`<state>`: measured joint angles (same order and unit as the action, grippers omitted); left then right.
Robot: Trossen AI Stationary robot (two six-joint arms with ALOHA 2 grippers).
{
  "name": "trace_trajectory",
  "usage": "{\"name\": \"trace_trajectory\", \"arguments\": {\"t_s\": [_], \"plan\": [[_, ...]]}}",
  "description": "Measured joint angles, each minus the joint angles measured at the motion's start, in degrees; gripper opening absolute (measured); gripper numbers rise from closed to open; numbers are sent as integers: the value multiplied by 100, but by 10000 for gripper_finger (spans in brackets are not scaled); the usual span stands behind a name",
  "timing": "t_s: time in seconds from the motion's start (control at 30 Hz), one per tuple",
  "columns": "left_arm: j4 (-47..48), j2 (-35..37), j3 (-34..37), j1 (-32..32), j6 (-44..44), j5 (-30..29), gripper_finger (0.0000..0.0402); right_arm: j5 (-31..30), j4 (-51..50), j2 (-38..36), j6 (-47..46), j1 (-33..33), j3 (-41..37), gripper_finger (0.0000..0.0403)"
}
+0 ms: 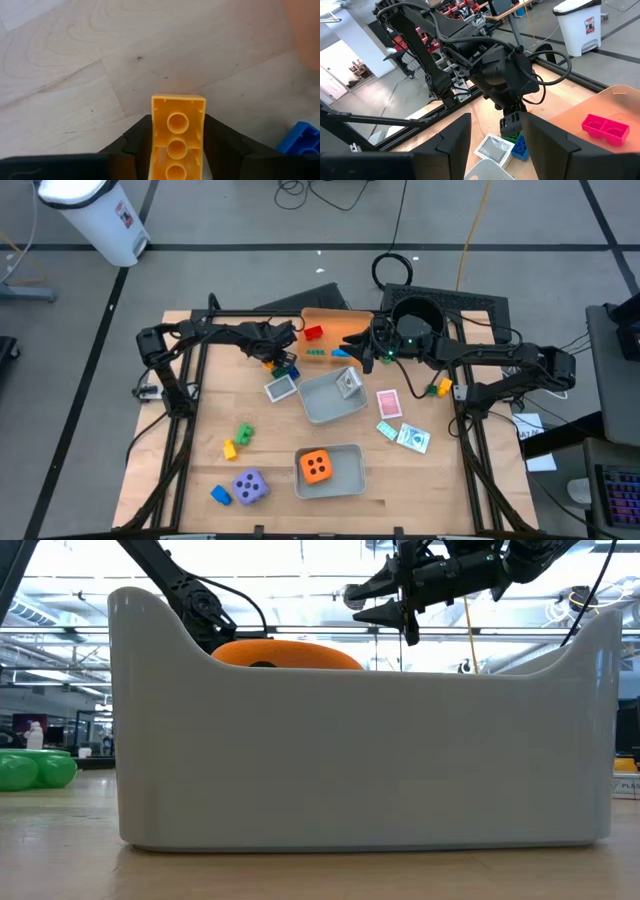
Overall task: Pick & Place Toys
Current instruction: Put the yellow game piece into the orange bin
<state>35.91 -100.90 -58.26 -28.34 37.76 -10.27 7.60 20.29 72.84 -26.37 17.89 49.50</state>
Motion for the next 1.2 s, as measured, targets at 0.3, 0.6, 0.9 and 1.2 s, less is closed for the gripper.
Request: {"name": "trace_trajectory", "arguments": {"t_s": [0.3, 0.6, 0.9, 1.2], "plan": [[37, 262, 7, -148, -172, 339, 144, -2, 38, 0, 0, 0, 0, 171], [-910, 1885, 4, -275, -630, 963, 137, 7, 694, 0, 1, 0, 2, 171], [-3376, 3047, -3, -180, -940, 1905, 138, 567, 1407, 134, -937, 92, 4, 176], [-4339, 2864, -2, 213, -732, 2381, 135, 1180, 2258, 723, -1648, 148, 4, 233]]}}
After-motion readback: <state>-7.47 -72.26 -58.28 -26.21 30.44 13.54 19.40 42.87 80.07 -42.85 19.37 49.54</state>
